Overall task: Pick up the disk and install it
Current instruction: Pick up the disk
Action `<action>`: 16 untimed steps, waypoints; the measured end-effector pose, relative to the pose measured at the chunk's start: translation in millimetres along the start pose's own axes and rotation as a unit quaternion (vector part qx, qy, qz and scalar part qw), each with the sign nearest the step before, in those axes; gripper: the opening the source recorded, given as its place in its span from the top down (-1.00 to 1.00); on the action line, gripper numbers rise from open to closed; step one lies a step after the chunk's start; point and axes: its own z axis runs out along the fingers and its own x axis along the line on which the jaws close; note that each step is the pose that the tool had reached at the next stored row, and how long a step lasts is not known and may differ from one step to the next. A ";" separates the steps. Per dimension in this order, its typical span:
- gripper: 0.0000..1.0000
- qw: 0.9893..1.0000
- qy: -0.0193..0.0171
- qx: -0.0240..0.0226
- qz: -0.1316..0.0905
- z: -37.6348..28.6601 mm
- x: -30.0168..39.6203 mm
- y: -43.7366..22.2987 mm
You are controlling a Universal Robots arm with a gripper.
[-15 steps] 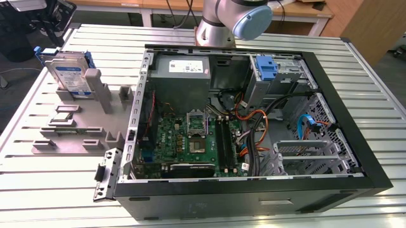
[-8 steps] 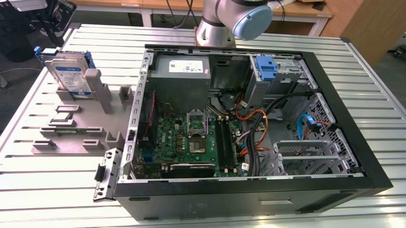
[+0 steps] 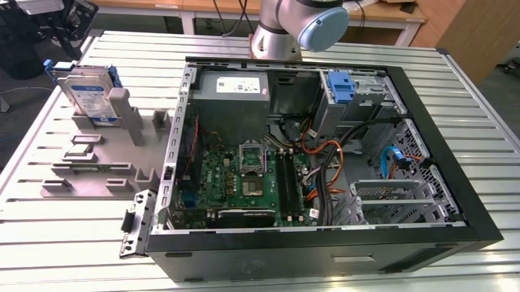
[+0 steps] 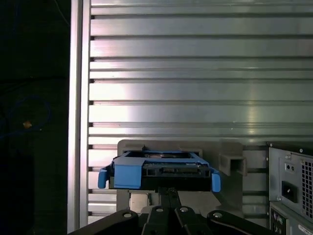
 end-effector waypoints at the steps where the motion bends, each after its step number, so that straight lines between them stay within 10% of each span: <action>1: 0.80 1.000 0.000 0.000 -0.008 0.2 0.0 0.0; 8: 0.80 0.997 0.003 0.002 -0.072 1.1 0.0 -0.1; 16: 0.80 0.990 0.006 0.004 -0.138 1.5 0.0 -0.1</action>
